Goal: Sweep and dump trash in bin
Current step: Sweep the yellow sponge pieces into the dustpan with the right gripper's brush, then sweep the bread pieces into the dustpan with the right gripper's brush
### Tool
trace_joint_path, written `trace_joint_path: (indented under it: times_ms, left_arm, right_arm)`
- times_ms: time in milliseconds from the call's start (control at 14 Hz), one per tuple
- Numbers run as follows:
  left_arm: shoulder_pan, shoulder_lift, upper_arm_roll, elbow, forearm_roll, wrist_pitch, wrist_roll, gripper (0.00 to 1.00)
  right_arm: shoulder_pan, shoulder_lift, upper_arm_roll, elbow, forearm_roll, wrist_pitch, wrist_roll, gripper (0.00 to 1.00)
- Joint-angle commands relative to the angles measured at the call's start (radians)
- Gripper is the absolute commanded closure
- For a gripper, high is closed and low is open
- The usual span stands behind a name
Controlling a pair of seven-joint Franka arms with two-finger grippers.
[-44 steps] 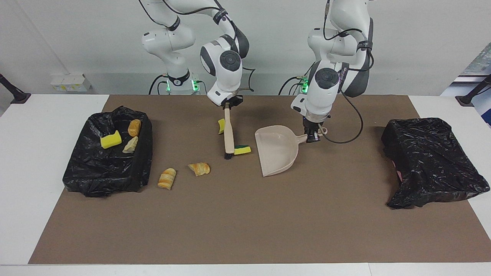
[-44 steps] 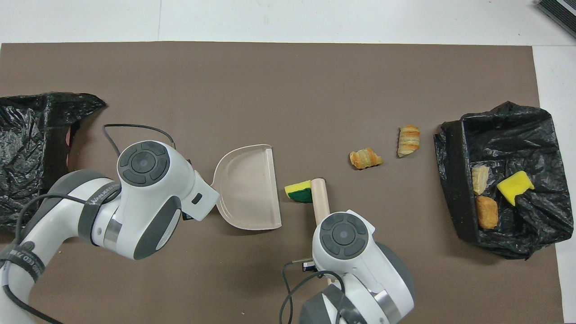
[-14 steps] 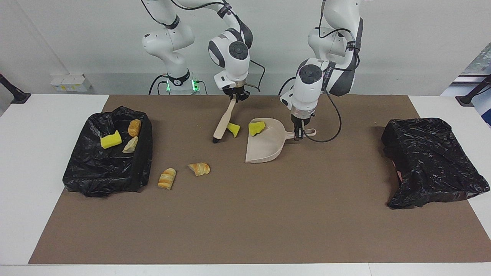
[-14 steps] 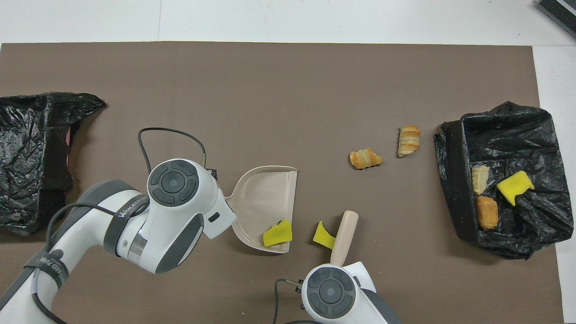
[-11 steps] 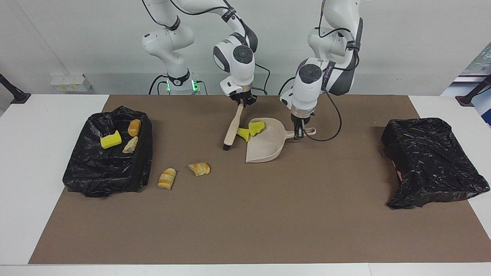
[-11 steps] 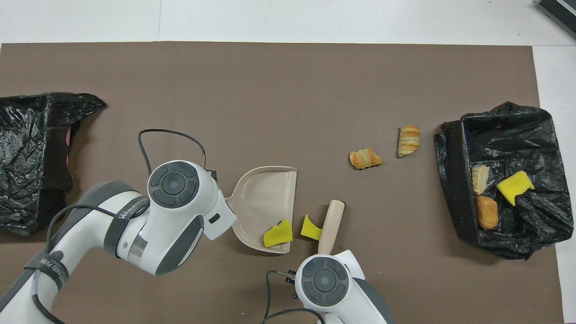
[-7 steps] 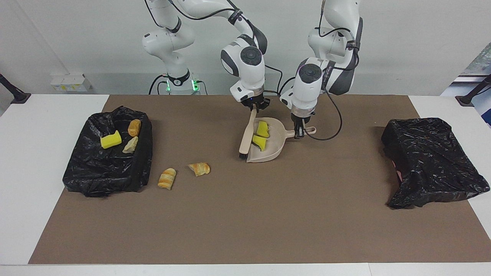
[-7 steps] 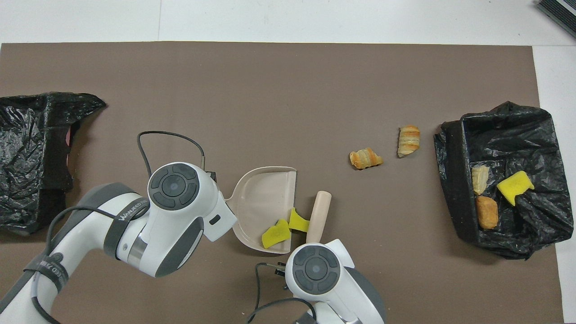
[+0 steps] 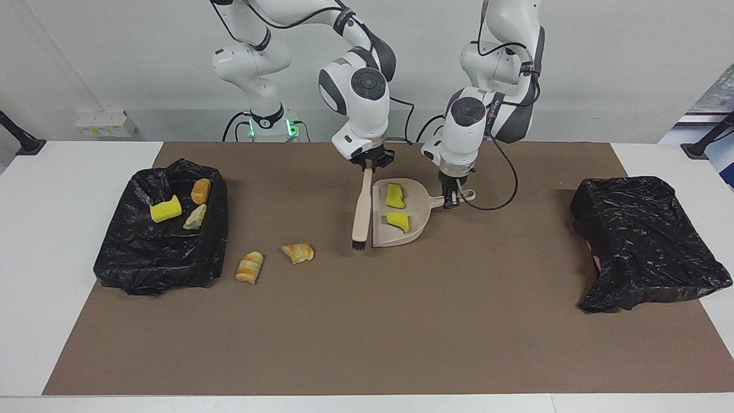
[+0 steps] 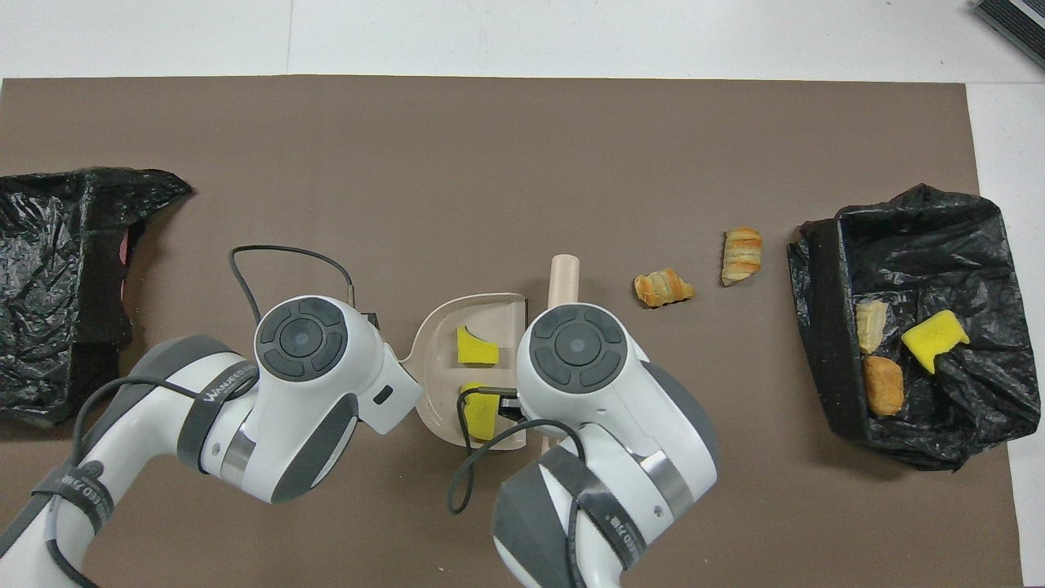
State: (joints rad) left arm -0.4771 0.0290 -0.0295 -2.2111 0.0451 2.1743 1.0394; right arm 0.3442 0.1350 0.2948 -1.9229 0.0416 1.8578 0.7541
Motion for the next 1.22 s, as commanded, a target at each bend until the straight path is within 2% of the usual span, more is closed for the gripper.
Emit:
trace_joint_path:
  times_ms: [0,287,502,717,1147]
  left_arm:
    - [0.025,-0.012,0.002,-0.018,0.002,0.035,-0.076,1.00]
    - [0.026,0.009,0.002,0.021,0.002,0.033,-0.157,1.00]
    - [0.018,0.009,0.002,0.021,0.002,0.033,-0.205,1.00]
    - [0.008,0.009,0.000,0.021,0.006,0.027,-0.303,1.00]
    - [0.000,0.002,0.000,0.014,0.007,0.010,-0.326,1.00]
  right_arm:
    - [-0.100,0.017,0.009,0.019,-0.104,-0.055,-0.119,1.00]
    - [-0.249,0.050,0.010,0.021,-0.303,-0.066,-0.211,1.00]
    - [-0.335,0.054,0.007,-0.001,-0.394,-0.068,-0.228,1.00]
    - [-0.378,0.037,0.007,-0.039,-0.411,-0.078,-0.260,1.00]
    - [-0.450,0.011,0.014,-0.114,-0.467,-0.035,-0.358,1.00]
